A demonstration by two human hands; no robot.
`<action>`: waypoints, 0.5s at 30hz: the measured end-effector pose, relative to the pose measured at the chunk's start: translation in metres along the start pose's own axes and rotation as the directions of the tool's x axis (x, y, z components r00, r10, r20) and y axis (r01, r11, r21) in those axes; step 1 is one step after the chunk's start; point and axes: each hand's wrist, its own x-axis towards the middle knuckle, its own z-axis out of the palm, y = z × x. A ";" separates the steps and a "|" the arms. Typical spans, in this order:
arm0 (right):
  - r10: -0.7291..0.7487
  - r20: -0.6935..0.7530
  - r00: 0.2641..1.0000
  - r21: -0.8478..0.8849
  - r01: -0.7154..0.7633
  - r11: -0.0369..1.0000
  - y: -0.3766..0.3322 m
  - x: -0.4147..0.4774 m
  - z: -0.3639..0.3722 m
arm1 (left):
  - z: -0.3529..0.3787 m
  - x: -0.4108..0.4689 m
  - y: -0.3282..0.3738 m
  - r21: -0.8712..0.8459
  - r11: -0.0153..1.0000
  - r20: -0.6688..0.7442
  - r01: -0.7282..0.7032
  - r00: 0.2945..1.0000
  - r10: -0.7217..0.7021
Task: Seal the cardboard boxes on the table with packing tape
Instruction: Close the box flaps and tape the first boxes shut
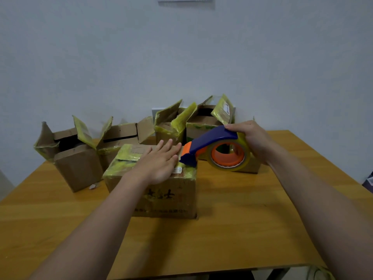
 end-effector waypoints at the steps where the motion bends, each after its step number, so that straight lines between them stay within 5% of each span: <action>1: -0.007 -0.003 1.000 -0.002 0.007 1.000 -0.001 0.000 -0.002 | 0.000 0.000 0.000 0.006 1.000 0.002 0.000 1.000 0.000; 15: 0.000 -0.023 1.000 -0.027 -0.001 1.000 0.015 -0.007 -0.031 | -0.002 -0.001 0.000 0.014 1.000 0.021 -0.006 1.000 0.006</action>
